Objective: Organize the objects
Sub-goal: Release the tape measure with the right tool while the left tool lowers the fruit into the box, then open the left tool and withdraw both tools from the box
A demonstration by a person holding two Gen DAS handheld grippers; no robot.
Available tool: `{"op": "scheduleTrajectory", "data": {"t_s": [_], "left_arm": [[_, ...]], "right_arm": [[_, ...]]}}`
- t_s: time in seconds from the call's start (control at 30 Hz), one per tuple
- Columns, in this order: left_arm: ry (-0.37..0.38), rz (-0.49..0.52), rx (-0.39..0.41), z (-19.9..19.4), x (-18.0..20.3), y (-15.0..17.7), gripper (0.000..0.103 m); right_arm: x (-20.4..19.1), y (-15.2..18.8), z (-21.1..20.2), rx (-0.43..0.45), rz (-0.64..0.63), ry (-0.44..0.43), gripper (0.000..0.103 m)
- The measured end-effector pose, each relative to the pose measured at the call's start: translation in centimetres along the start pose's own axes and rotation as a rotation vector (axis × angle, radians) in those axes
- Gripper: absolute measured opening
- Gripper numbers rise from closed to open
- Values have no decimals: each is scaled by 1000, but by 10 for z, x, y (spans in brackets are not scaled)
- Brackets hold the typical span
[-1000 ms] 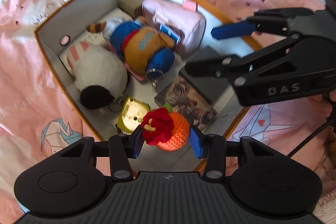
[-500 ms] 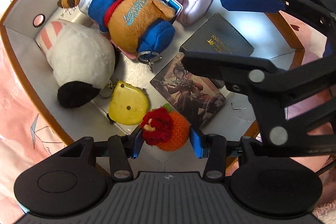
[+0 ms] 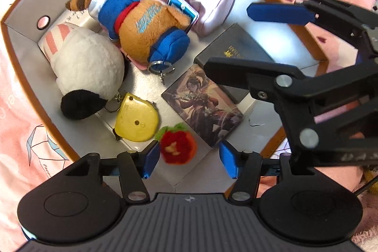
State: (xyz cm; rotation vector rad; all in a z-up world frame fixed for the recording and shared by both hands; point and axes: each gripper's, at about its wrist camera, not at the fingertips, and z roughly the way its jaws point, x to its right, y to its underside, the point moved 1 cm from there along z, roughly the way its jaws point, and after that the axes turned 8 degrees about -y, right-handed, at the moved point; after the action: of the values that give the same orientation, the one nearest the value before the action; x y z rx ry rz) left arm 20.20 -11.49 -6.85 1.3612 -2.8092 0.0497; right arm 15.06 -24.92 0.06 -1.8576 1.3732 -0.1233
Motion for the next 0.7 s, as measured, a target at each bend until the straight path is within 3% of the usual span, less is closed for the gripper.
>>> {"op": "scheduleTrajectory", "data": {"t_s": [0.23,0.37,0.5,0.63,0.7], "left_arm": [[10,-63,190,-46,-3,29,69],[-57,-137,410,-89,-10,61,69],[-147,-264,682,-134,-16,102,70],[-270,-394,913,-161,-11,138,79],[-340,-450,998,-171,-6,152,89]], "right_arm": [[-13,-5,-22,67,-4,5,85],[-31,-13,-48,149,-64,12,86],[-53,-17,-76,269,-125,40,91],[-72,-14,-94,341,-157,46,94],[-82,-10,-102,373,-176,44,95]]}}
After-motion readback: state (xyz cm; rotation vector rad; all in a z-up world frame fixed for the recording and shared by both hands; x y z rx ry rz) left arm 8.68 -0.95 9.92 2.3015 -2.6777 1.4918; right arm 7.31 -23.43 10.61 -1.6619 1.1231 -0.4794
